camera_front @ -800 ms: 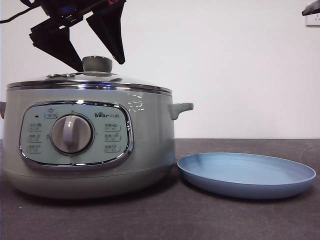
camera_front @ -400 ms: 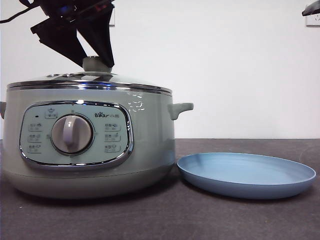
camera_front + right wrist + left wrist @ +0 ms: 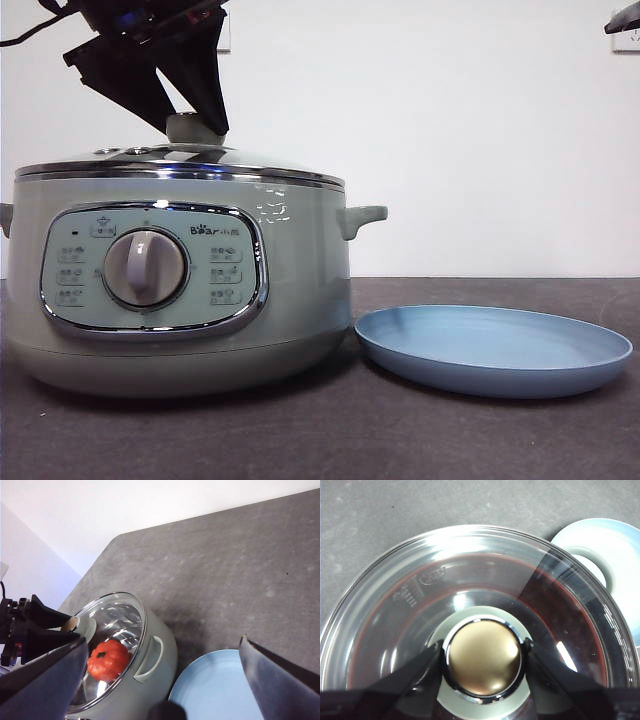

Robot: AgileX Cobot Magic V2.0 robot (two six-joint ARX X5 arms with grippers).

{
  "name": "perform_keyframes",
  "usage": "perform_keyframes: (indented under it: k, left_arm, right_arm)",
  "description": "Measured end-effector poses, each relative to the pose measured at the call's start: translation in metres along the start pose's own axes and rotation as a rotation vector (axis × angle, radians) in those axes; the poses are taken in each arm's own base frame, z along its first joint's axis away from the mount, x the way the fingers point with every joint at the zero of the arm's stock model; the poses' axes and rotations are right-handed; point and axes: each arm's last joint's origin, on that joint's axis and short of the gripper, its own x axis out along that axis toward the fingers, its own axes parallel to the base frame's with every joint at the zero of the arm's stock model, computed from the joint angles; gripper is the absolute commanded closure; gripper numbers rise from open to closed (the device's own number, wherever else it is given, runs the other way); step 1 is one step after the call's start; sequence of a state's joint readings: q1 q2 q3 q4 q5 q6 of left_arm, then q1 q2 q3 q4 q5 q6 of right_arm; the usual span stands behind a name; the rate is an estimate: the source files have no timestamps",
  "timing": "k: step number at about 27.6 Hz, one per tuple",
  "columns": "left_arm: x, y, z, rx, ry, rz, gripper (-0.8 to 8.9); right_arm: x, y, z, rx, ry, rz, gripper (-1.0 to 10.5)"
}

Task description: Take the pumpkin out from the steamer,put the pumpkin in the blue plate,close the lid

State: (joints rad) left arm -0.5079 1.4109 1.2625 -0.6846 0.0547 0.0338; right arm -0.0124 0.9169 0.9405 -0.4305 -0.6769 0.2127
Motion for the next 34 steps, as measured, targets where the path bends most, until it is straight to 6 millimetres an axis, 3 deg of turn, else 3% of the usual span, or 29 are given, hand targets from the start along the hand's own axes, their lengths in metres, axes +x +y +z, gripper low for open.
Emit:
perform_keyframes:
  k: [4,7,12,16,18,22,29,34]
  left_arm:
    - [-0.005,0.0,0.003,0.005,-0.001,0.003,8.22]
    - [-0.019,0.0,0.01,0.012,-0.043,0.012,8.22]
    - [-0.068,-0.001,0.024,0.019,-0.193,0.07,8.22]
    - [-0.11,-0.002,0.023,0.027,-0.306,0.143,8.22]
    - [-0.126,-0.001,0.018,0.024,-0.333,0.186,8.22]
    - [-0.153,0.0,0.004,0.007,-0.354,0.285,8.22]
    - [-0.2,0.0,-0.025,-0.031,-0.416,0.43,8.22]
    - [-0.217,0.0,-0.04,-0.044,-0.425,0.475,8.22]
  right_arm:
    - [0.0,0.0,0.0,0.019,0.001,0.002,4.4]
    - [0.001,0.001,0.0,0.031,0.006,0.008,4.4]
    - [0.009,0.01,-0.003,0.016,0.039,0.062,4.4]
    - [0.024,0.021,-0.003,-0.017,0.093,0.132,4.4]
    - [0.035,0.03,-0.001,-0.038,0.127,0.176,4.3]
    - [0.062,0.051,0.004,-0.092,0.199,0.249,3.1]
    - [0.122,0.1,0.007,-0.253,0.421,0.247,3.1]
    - [0.175,0.145,0.007,-0.497,0.578,0.146,3.1]
